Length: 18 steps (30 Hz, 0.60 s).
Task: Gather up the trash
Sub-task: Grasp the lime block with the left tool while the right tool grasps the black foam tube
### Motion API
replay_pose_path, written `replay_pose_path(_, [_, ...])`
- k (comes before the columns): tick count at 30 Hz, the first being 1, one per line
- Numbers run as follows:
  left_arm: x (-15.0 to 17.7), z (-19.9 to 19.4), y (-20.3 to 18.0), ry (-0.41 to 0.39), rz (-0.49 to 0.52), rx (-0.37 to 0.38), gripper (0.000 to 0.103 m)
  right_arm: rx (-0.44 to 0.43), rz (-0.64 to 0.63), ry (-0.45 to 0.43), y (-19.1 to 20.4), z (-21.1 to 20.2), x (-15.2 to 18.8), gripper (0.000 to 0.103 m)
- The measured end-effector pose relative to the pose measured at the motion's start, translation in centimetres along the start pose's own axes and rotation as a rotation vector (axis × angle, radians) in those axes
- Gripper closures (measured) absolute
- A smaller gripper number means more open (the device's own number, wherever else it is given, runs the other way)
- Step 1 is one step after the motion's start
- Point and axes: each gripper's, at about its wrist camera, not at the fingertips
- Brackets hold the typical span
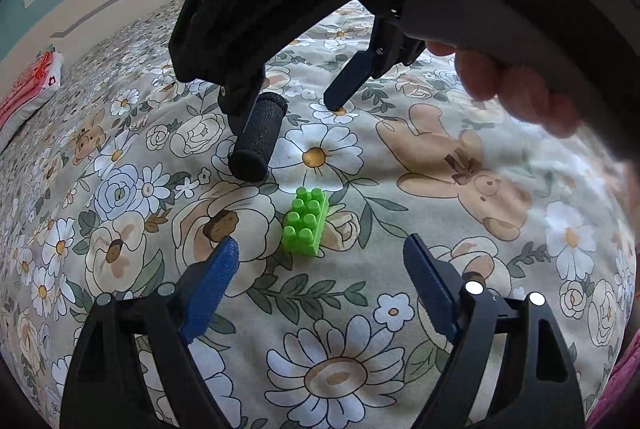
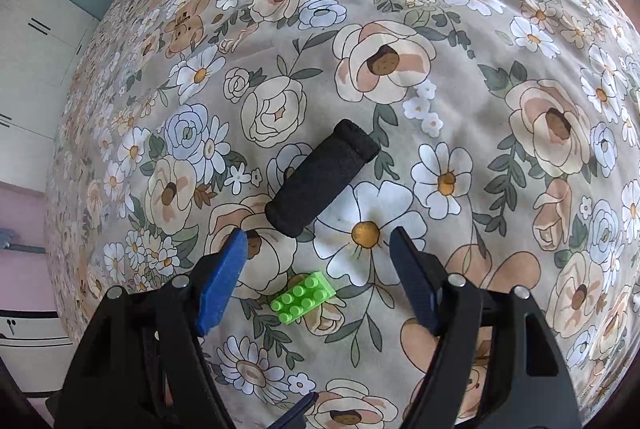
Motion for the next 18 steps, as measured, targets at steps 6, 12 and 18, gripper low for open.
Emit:
replay_pose_path(6, [-0.5,3.0,1.5,0.033,-0.076,0.086,0.025,-0.015,0.051,0.024,-0.6,3.3,-2.1,0.030])
replay_pose_path(12, [-0.6,4.3,1.6,0.051,-0.120,0.109,0.044,-0.022,0.029,0.032,-0.3,4.9,-2.3,0.045])
replay_pose_path(18, [-0.5,4.5,2.3,0.074,-0.264,0.166,0.079,-0.053,0.017,0.006,-0.1,5.4,-2.1,0.054])
Point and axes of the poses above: each gripper's, at about its wrist camera, not at the fingertips, and z roughly the way its jaws point, y to its left, x to its underside, and after that the axes turned 4 degrees about -z, right-handed
